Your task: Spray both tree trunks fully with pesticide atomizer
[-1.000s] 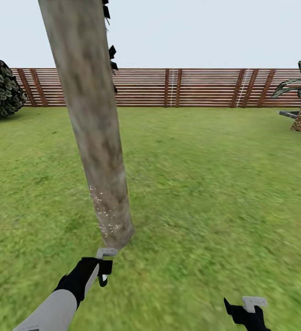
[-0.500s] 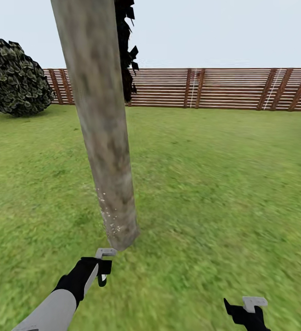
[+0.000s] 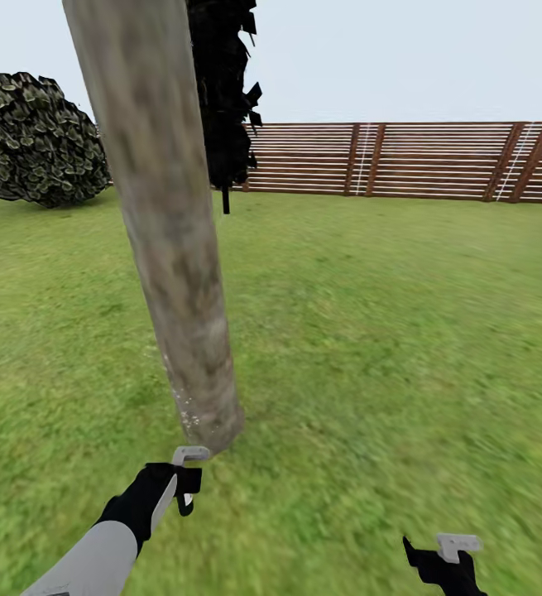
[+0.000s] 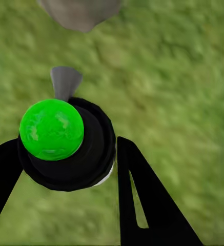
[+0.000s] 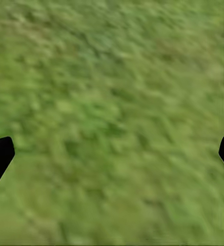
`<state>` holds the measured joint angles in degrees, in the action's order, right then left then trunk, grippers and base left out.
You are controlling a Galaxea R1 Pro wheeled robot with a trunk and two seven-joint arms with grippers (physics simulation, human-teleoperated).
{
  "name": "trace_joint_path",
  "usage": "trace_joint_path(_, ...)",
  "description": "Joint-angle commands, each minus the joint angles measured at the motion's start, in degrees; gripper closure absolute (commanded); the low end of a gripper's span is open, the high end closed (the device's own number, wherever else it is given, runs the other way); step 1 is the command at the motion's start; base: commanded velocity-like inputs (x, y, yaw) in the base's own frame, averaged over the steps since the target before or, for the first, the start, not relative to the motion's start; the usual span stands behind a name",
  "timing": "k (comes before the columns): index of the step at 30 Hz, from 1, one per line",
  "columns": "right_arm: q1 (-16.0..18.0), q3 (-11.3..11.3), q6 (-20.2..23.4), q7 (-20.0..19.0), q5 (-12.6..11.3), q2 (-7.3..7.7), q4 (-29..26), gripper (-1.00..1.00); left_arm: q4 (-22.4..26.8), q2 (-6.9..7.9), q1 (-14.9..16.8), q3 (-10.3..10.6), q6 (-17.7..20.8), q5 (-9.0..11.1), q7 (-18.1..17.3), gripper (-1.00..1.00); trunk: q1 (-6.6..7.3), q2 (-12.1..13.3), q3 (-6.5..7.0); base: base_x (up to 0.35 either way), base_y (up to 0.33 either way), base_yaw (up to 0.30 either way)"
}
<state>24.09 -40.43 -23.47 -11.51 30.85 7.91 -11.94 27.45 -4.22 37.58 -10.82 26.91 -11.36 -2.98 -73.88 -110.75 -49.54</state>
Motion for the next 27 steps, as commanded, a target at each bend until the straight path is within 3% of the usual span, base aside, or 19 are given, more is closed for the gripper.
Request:
trace_joint_path(1,0.0,0.0,0.0,0.0,0.0,0.00,0.0,-1.00,0.0,0.00,0.0,0.0,0.0,0.0,0.0,1.00,0.00,0.0,0.00,0.009,-0.272,0.053)
trace_joint_path(23,0.0,0.0,0.0,0.0,0.0,0.00,0.1,-1.00,-0.1,-0.06,0.0,0.0,0.0,0.0,0.0,1.00,0.00,0.0,0.00,0.000,-0.273,0.261)
trace_joint_path(27,0.0,0.0,0.0,0.0,0.0,0.00,0.1,-1.00,-0.2,-0.09,0.0,0.0,0.0,0.0,0.0,1.00,0.00,0.0,0.00,0.056,-0.273,0.111)
